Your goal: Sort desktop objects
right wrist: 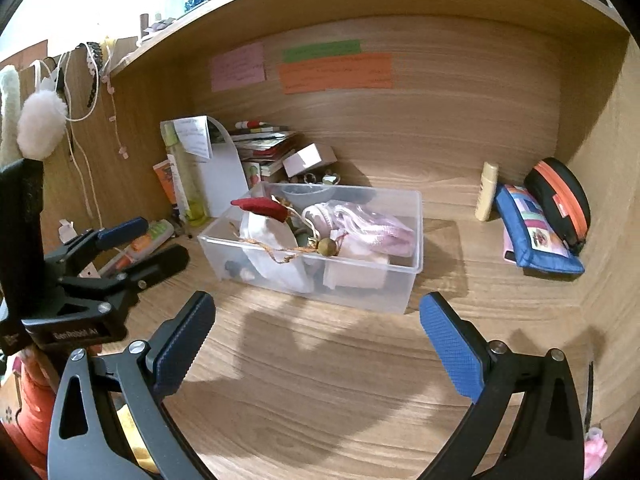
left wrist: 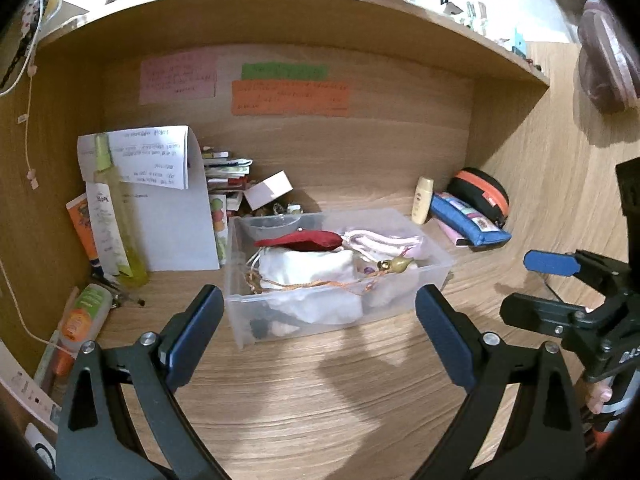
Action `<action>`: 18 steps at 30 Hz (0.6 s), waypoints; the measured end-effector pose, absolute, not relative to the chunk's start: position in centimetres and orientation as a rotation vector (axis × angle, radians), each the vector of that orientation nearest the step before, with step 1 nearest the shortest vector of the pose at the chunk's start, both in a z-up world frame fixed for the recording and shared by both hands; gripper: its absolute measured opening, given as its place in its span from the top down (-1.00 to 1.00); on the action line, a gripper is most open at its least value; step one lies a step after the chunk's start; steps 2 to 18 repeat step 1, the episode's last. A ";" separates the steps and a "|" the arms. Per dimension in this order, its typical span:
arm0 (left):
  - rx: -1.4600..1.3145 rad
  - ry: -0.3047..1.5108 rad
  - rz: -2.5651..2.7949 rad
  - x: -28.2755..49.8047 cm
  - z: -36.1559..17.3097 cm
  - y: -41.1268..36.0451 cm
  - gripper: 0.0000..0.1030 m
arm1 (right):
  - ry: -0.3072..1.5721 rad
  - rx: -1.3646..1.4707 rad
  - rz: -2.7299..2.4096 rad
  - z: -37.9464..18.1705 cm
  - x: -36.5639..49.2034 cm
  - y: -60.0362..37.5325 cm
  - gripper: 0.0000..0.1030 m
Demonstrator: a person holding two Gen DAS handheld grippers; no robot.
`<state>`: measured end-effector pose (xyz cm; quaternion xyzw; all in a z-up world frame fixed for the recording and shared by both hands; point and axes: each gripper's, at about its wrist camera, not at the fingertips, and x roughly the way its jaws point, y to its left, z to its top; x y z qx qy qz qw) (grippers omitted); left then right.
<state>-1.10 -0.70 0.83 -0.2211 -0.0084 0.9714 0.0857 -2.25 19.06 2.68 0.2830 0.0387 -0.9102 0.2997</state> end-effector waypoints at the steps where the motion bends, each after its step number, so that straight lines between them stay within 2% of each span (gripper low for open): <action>1: -0.663 -0.029 2.895 -1.1 0.8 -0.7 -0.91 | 0.102 0.755 -2.420 2.6 -2.3 19.2 -0.98; 18: -0.663 -0.029 2.895 -1.1 0.8 -0.7 -0.91 | 0.102 0.755 -2.420 2.6 -2.3 19.2 -0.98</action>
